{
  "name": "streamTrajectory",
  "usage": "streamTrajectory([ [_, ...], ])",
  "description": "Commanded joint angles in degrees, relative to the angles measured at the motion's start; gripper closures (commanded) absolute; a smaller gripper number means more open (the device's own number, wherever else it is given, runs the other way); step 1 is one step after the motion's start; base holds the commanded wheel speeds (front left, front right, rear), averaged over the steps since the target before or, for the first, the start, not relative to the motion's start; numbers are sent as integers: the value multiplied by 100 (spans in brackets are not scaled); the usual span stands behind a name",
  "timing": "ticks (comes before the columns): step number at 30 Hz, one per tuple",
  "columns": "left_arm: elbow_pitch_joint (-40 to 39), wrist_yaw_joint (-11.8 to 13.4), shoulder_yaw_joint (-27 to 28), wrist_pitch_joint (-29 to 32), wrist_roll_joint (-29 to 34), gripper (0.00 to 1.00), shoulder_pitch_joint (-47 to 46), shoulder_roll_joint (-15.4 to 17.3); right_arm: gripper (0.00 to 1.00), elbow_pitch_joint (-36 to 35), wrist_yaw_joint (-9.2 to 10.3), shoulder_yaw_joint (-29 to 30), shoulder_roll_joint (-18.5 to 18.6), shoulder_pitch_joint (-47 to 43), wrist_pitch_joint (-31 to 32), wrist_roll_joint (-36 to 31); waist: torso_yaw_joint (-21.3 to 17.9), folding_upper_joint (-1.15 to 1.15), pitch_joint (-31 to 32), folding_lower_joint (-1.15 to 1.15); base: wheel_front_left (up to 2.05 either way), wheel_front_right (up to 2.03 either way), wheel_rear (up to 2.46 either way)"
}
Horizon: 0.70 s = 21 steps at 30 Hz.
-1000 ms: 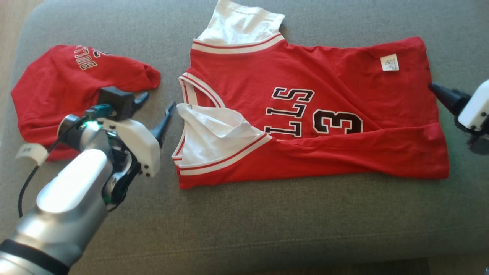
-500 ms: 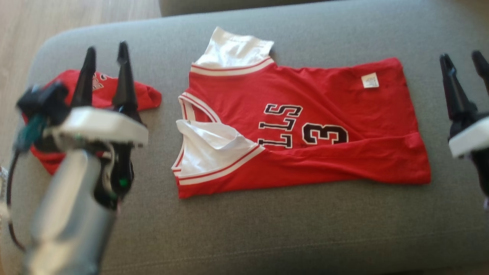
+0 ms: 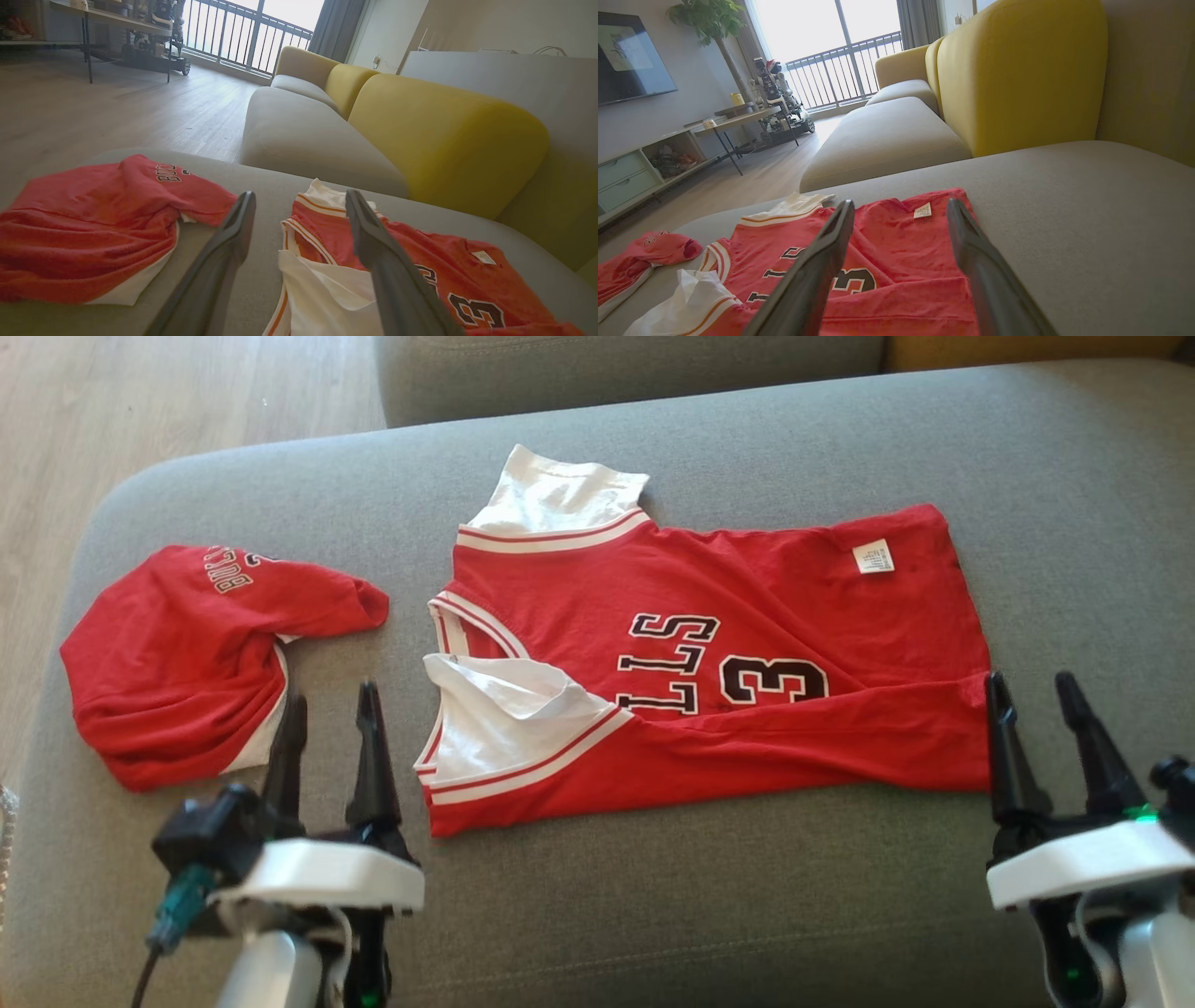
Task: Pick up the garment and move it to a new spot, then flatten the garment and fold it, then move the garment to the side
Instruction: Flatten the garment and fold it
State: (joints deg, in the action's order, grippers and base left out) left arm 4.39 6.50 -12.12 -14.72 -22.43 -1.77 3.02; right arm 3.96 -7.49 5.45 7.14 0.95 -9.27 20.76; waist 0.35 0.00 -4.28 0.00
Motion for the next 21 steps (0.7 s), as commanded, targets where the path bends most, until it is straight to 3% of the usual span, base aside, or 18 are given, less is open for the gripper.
streamTrajectory([
  [1, -155, -6, 178, -28, -55, 0, -139, -8, 0, -176, 0, -106, 41, 133, -78, -33, -4, 0, -9, 0, 0, 0, 0],
  [8, 76, 16, -77, -28, -210, 0, -191, -12, 0, -57, 0, -70, 44, 208, -133, -3, 10, 0, -119, 0, 0, 0, 0],
  [12, 566, -279, -365, -28, -437, 0, -281, -13, 0, -53, 0, -56, 19, 263, -122, -4, -22, 0, -217, 0, 0, 0, 0],
  [21, 2046, -156, -538, -28, -582, 0, -732, -13, 0, -16, 0, -131, 6, 351, -131, 19, -206, 0, -405, 0, 0, 0, 0],
])
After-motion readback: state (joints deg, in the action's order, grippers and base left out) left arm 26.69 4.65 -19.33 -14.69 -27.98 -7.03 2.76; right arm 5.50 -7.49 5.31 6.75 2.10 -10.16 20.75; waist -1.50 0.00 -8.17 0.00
